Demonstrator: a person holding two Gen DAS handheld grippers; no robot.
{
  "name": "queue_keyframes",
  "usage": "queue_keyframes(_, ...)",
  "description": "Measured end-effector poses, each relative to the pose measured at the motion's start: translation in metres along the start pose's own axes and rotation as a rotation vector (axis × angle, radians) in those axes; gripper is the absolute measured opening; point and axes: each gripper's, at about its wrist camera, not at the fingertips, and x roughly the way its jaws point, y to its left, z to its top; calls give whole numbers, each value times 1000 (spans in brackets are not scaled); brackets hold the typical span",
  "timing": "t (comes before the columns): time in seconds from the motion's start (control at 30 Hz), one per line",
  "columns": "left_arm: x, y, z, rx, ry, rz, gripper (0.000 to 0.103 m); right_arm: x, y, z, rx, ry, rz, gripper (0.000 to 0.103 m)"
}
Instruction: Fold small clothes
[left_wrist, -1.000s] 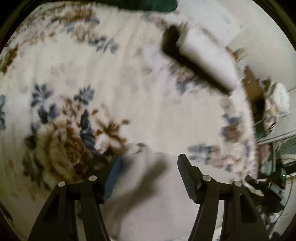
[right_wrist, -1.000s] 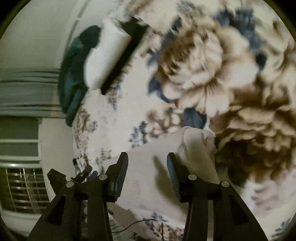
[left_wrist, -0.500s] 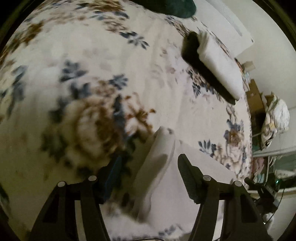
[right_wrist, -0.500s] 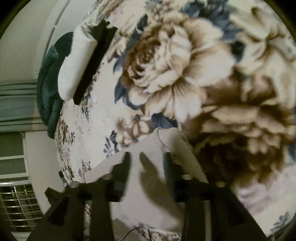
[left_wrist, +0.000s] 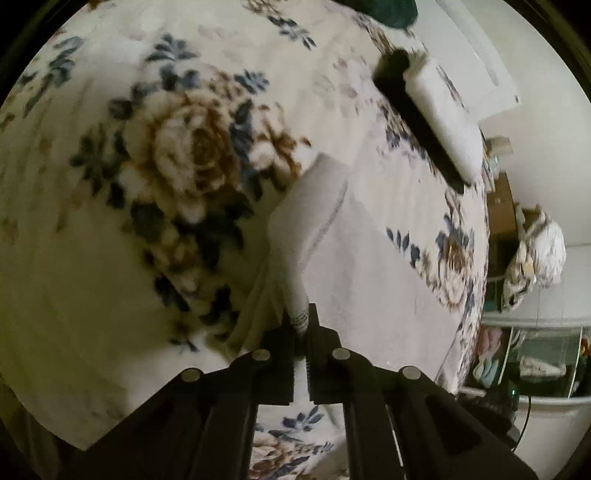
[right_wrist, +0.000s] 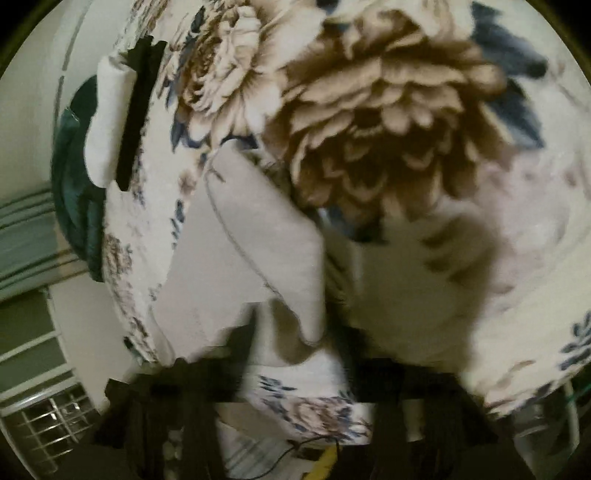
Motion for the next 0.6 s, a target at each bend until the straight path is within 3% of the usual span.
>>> queue_keyframes(0.13,-3,16,2,-14,3,22,3,-16,-7,5,31,-79,-48,4)
queue_keyframes(0.27,6,28,3,-43,77,-32,9,-5,-11,13,-13,4,-55,6)
queue_keyframes(0.3,6,30,3,-52,78,-65,19,-6,-10,13,-29,12,-55,11)
queue_keyframes(0.33,6,33,2,-59,71,-98,39,-5,-8,14,-37,17,-38,31)
queue_keyframes(0.37,7,35,2,-65,63,-117,49,-4,-9,15,-35,15,-10,58)
queue_keyframes(0.4,9,37,3,-72,48,-145,60,-2,-10,16,-32,13,14,69)
queue_keyframes(0.43,15,39,4,-81,40,-175,60,4,-13,19,-31,18,47,76)
queue_keyframes(0.6,48,41,11,-120,56,-211,60,39,-23,27,-26,56,113,77)
